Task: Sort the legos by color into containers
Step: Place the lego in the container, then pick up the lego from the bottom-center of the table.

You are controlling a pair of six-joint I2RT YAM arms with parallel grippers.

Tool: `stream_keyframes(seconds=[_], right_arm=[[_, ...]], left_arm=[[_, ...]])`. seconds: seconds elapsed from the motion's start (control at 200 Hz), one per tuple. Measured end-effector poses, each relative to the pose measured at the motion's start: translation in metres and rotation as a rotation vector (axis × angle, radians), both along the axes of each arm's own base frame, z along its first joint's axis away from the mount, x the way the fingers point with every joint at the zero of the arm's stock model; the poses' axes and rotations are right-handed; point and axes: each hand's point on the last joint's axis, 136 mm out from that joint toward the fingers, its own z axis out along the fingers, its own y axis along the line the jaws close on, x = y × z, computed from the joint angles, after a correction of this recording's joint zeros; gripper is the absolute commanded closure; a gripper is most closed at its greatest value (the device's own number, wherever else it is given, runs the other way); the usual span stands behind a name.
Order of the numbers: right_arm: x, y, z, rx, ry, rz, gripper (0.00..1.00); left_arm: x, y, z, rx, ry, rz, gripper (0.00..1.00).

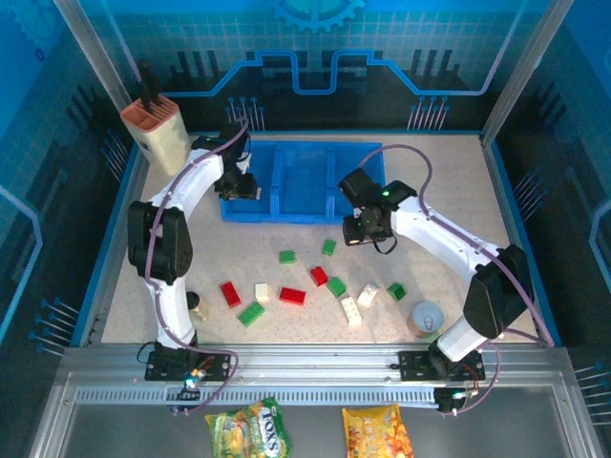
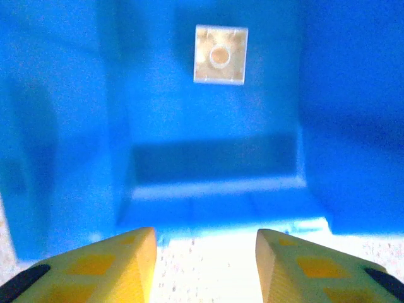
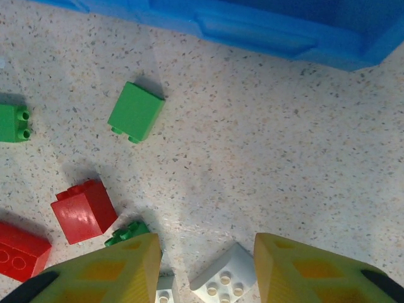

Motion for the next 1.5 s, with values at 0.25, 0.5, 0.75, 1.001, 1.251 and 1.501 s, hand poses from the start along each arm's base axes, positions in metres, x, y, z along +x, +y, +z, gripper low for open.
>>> stream_keyframes(seconds=[0.25, 0.5, 0.75, 1.001, 1.251, 1.501], right_arm=[[-0.004, 0.020, -0.018, -0.003, 0.024, 0.019, 0.56], [-0.038, 0.044, -0.041, -0.023, 0.076, 0.151, 0.52], [-0.065, 0.053, -0.064, -0.092, 0.126, 0.330, 0.48], [-0.072, 0.061, -0.078, -0.112, 0.151, 0.388, 0.46], [-0.076, 0.058, -0.096, -0.134, 0.180, 0.389, 0.48], [-0.082, 0.051, -0.109, -0.160, 0.210, 0.384, 0.52]], left_arm=[[-0.038, 0.008, 0.020, 0.009, 0.004, 0.002, 0.53], [-0.077, 0.025, 0.039, 0.003, -0.034, 0.027, 0.51], [-0.086, 0.027, 0.025, -0.001, -0.084, 0.025, 0.52], [-0.085, 0.029, 0.011, 0.012, -0.094, 0.022, 0.52], [-0.079, 0.029, 0.013, 0.010, -0.121, 0.016, 0.52], [-0.077, 0.029, 0.014, 0.009, -0.126, 0.016, 0.52]])
